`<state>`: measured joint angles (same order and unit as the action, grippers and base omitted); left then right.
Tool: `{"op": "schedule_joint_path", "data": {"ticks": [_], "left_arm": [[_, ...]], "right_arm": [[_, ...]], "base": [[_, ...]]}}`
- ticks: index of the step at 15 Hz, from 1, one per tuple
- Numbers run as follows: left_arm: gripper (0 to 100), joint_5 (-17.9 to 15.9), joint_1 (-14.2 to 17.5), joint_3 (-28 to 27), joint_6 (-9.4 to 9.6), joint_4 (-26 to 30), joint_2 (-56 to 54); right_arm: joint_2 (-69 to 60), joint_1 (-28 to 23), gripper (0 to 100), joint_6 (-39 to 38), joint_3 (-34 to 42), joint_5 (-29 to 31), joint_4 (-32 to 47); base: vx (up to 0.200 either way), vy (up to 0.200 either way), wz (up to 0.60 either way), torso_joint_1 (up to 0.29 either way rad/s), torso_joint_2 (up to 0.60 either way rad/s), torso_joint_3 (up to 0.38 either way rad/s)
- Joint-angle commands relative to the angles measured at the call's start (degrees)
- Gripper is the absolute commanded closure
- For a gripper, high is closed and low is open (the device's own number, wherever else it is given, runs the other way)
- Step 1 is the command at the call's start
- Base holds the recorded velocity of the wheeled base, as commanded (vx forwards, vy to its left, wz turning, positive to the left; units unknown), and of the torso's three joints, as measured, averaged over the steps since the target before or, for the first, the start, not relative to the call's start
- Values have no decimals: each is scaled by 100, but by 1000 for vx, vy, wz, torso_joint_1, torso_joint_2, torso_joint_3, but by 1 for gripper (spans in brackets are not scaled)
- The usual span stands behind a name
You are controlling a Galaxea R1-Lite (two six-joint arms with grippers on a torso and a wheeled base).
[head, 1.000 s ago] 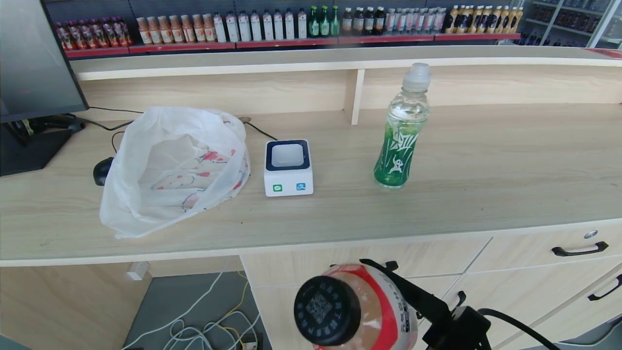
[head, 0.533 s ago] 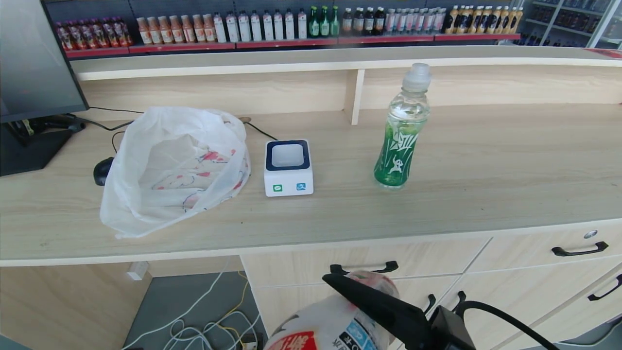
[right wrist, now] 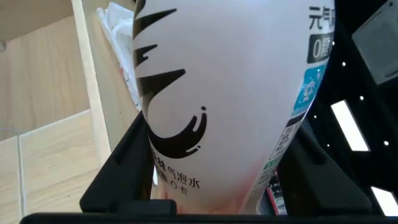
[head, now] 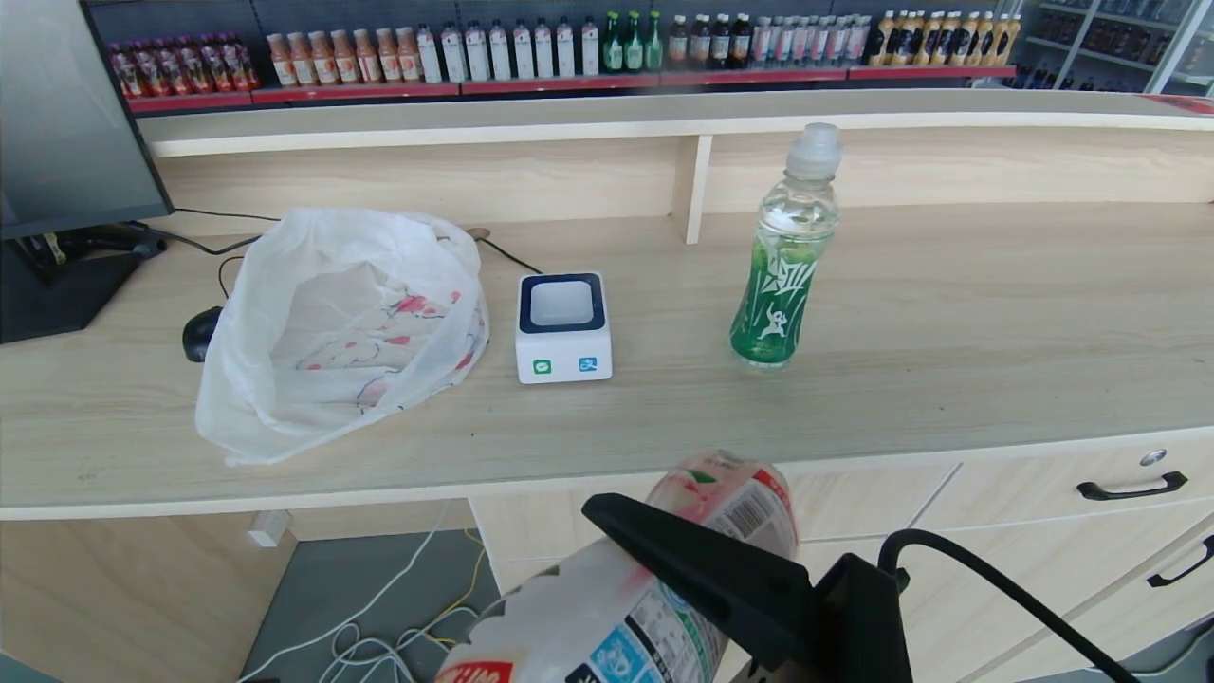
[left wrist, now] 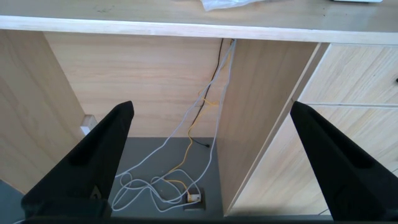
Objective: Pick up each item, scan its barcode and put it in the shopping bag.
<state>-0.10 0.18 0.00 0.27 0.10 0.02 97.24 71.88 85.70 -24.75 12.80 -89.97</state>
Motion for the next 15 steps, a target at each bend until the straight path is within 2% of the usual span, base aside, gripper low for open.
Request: {"op": "schedule_joint_path", "data": {"ticks": [1,3,8,15], "left_arm": [[0,1,-1,0,0,-1,-2],[0,1,-1,0,0,-1,-2],[0,1,-1,0,0,-1,-2],[0,1,-1,0,0,-1,-2]], "right_arm": [[-39,-7,100,465,-101,-6,-3],[-92,-7,100,1098,-197,-50,-3],[-162,-7,100,2091,-364,-50,-3],[-232,11,100,2381,-355,-50,-3]], "base": [[0,0,0,0,0,0],[0,0,0,0,0,0],[0,0,0,0,0,0],[0,0,0,0,0,0]]}}
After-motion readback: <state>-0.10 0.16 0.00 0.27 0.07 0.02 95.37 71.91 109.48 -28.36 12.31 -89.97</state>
